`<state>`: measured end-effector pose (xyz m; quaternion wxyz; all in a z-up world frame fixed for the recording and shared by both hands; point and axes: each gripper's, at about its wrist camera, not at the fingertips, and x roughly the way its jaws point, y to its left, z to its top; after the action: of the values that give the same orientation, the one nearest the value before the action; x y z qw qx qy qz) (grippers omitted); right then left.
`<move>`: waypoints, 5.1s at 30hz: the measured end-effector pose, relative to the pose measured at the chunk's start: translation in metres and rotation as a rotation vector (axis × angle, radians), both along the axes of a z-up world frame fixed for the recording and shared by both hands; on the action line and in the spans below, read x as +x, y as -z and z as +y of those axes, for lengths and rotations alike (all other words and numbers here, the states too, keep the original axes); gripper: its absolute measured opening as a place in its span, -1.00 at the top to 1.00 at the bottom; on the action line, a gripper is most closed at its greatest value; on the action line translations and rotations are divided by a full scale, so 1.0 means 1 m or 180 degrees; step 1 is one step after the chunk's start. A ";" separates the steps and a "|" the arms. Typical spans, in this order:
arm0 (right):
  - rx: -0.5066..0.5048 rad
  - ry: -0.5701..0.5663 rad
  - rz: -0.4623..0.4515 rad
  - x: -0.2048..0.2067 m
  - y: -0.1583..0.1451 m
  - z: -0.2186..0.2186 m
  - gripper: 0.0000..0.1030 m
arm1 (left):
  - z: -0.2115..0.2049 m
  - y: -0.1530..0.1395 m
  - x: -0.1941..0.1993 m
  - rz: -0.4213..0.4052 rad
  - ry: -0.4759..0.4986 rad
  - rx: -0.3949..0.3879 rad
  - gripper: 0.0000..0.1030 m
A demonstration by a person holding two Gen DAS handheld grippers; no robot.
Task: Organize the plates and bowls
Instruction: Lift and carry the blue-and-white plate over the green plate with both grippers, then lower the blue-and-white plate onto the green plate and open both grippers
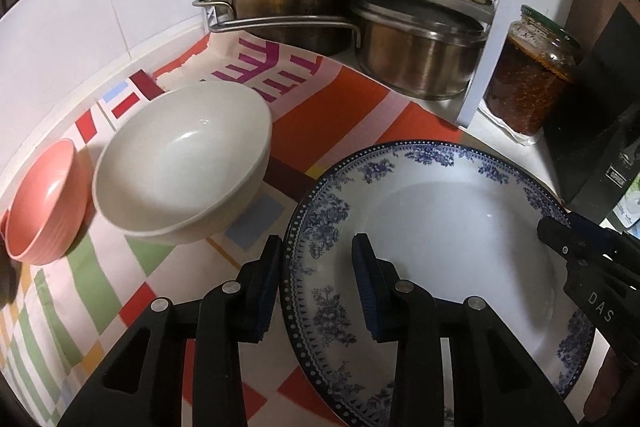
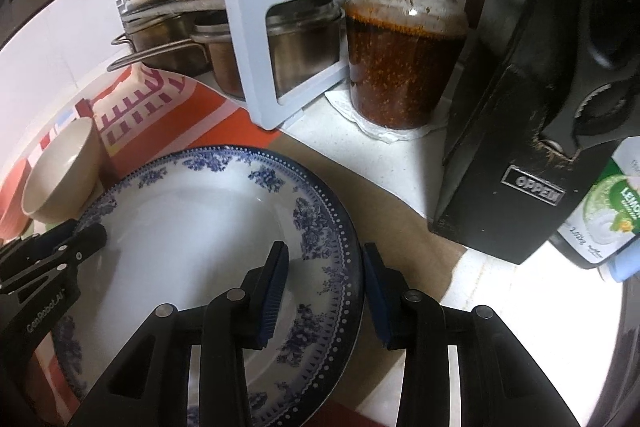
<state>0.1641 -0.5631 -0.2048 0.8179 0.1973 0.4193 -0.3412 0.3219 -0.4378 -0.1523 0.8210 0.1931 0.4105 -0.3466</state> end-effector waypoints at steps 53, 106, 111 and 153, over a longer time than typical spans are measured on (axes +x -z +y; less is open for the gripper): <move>-0.0143 -0.1568 -0.0246 0.007 -0.086 0.260 0.26 | 0.315 -0.078 -0.069 -0.0289 -0.1582 -0.0138 0.32; -0.0072 -0.3504 -0.0146 0.060 -0.064 0.537 0.26 | 0.596 -0.043 -0.127 -0.0068 -0.3457 -0.0014 0.32; -0.0061 -0.3523 -0.0080 0.064 -0.056 0.542 0.26 | 0.599 -0.036 -0.126 -0.0006 -0.3477 -0.0009 0.32; -0.0173 -0.3509 -0.0300 0.064 -0.070 0.509 -0.05 | 0.553 -0.063 -0.108 -0.0191 -0.3162 -0.0066 -0.31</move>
<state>0.2283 -0.0537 -0.1352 0.8981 -0.0576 0.4144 0.1359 0.2141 0.1152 -0.0889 0.9003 -0.0241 0.4256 0.0881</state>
